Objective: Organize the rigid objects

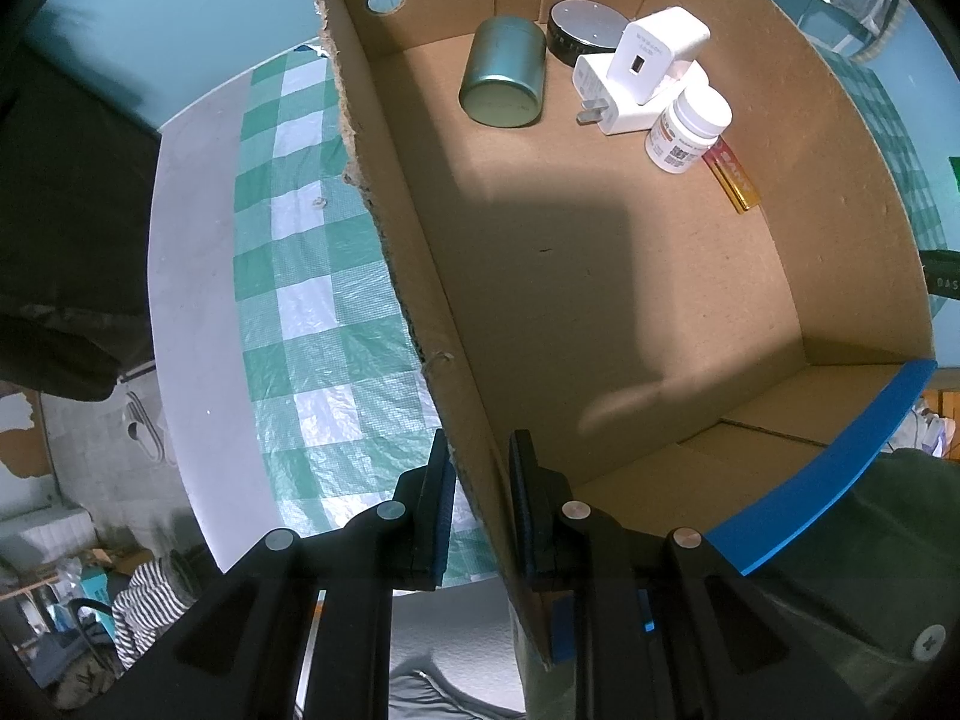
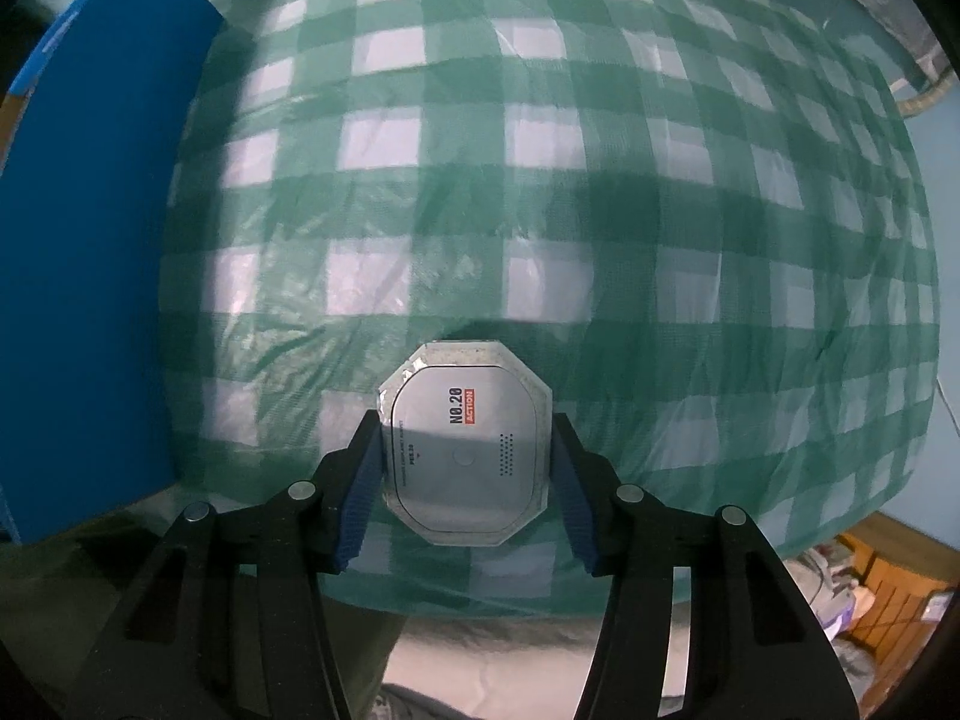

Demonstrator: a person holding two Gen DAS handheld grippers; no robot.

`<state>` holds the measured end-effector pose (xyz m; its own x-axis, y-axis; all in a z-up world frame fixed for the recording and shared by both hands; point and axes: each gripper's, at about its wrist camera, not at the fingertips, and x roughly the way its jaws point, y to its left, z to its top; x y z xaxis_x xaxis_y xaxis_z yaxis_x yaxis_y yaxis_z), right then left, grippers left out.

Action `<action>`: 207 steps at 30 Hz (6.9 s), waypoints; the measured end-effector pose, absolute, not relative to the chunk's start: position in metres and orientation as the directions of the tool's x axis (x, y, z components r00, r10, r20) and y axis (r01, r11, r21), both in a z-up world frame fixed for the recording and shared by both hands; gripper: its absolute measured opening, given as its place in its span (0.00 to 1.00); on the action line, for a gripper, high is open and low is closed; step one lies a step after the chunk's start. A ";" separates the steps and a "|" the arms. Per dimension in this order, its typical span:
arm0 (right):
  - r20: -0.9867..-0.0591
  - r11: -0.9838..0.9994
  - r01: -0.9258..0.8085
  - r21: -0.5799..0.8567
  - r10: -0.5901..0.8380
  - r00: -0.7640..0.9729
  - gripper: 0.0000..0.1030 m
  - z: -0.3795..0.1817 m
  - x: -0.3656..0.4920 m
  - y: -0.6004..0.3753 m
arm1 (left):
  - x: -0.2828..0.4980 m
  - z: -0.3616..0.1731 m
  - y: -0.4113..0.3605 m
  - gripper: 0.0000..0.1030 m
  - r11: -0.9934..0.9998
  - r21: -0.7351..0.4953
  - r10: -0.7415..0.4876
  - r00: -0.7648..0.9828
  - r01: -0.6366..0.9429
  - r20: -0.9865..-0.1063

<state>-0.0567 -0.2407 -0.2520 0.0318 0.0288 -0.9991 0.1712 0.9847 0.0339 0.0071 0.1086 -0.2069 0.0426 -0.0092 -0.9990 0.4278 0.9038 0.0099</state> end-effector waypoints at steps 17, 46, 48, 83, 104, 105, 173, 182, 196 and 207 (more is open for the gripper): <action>-0.991 0.994 0.063 0.085 0.077 0.112 0.52 -0.197 -0.013 -0.209 | 0.006 -0.208 0.105 0.18 0.907 0.011 -0.008 0.042 0.422 -0.999; -0.965 0.951 -0.284 0.121 0.180 0.190 0.52 -0.128 0.072 -0.099 | 0.006 -0.208 0.113 0.18 0.914 0.010 -0.012 0.051 0.405 -0.999; -0.964 0.944 -0.309 0.120 0.185 0.190 0.52 -0.127 0.074 -0.090 | 0.006 -0.208 0.113 0.18 0.915 0.009 -0.012 0.051 0.402 -0.999; -0.973 0.916 -0.393 0.081 0.157 0.167 0.66 -0.143 0.085 -0.056 | 0.007 -0.203 0.118 0.18 0.928 0.013 -0.013 0.067 0.373 -0.998; -0.916 0.990 -0.130 0.058 0.105 0.388 0.70 -0.055 0.098 -0.104 | 0.060 -0.082 0.093 0.83 0.946 0.135 0.017 0.371 0.296 -0.928; -0.913 0.991 -0.121 0.053 0.097 0.395 0.70 -0.050 0.097 -0.106 | 0.064 -0.074 0.092 0.86 0.950 0.135 0.018 0.383 0.280 -0.924; -0.819 0.999 0.040 -0.004 -0.026 0.574 0.70 0.017 0.044 -0.178 | 0.049 0.016 0.046 0.99 0.978 0.117 0.007 0.538 0.170 -0.843; -0.819 0.999 0.038 -0.004 -0.025 0.573 0.70 0.017 0.044 -0.178 | 0.051 0.016 0.046 0.99 0.977 0.123 0.010 0.541 0.172 -0.841; -0.823 0.999 0.032 0.003 -0.015 0.568 0.70 0.016 0.046 -0.178 | 0.054 0.018 0.048 0.99 0.976 0.132 0.017 0.542 0.174 -0.840; -0.830 1.000 0.023 0.008 -0.006 0.558 0.70 0.012 0.049 -0.171 | 0.053 0.019 0.047 0.99 0.974 0.138 0.016 0.548 0.182 -0.837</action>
